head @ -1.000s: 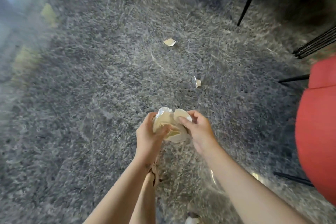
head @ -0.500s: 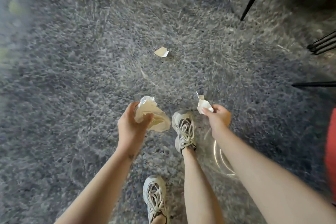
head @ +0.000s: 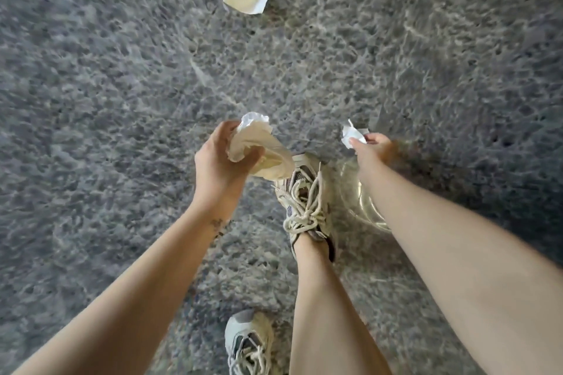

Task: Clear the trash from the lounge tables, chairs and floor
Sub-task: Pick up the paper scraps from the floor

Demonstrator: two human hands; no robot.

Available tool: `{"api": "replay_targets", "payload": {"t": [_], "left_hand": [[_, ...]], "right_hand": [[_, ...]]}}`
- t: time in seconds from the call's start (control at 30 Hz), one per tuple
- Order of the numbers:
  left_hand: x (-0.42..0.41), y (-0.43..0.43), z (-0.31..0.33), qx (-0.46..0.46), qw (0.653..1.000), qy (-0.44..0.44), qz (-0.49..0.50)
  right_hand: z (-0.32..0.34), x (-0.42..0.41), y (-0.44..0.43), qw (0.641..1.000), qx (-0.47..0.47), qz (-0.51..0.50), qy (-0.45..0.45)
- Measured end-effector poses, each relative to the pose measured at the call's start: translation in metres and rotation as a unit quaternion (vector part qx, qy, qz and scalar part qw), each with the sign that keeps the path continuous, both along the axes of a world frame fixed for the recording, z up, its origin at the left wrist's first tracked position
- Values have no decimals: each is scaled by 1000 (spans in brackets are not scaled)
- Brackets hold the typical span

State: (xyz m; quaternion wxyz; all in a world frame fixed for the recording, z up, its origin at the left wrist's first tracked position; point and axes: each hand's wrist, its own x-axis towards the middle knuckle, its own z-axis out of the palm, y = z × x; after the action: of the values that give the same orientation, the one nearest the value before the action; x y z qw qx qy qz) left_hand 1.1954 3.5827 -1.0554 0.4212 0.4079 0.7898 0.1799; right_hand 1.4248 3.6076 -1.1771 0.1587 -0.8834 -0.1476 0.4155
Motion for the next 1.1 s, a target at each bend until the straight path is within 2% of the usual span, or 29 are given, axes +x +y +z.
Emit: {"api": "replay_targets", "payload": {"t": [0.1, 0.27, 0.37, 0.43, 0.5, 0.67, 0.8, 0.9, 1.1], "left_hand": [[-1, 0, -6, -5, 1000, 4, -10], [-2, 2, -10, -6, 1000, 6, -12], [-3, 3, -13, -8, 1000, 4, 2], [-4, 4, -15, -9, 1000, -2, 21], [-8, 7, -18, -12, 999, -13, 49], [-20, 27, -32, -11, 993, -32, 117], [-31, 48, -41, 14, 988, -38, 146], [-40, 57, -48, 29, 985, -43, 167], [-53, 51, -55, 48, 979, -49, 194]], "right_hand": [[-8, -1, 0, 999, -1, -10, -39], [-9, -1, 3, 996, -29, 28, -85], [-6, -5, 7, 995, 19, 55, -86], [0, -14, 16, 987, 66, 116, -86], [6, -33, 35, 979, 108, 160, -66], [8, -98, 105, 964, 178, 194, 25], [5, -141, 159, 946, 222, 233, 39], [-1, -166, 194, 931, 233, 279, 18], [-18, -180, 231, 913, 169, 361, -83]]}}
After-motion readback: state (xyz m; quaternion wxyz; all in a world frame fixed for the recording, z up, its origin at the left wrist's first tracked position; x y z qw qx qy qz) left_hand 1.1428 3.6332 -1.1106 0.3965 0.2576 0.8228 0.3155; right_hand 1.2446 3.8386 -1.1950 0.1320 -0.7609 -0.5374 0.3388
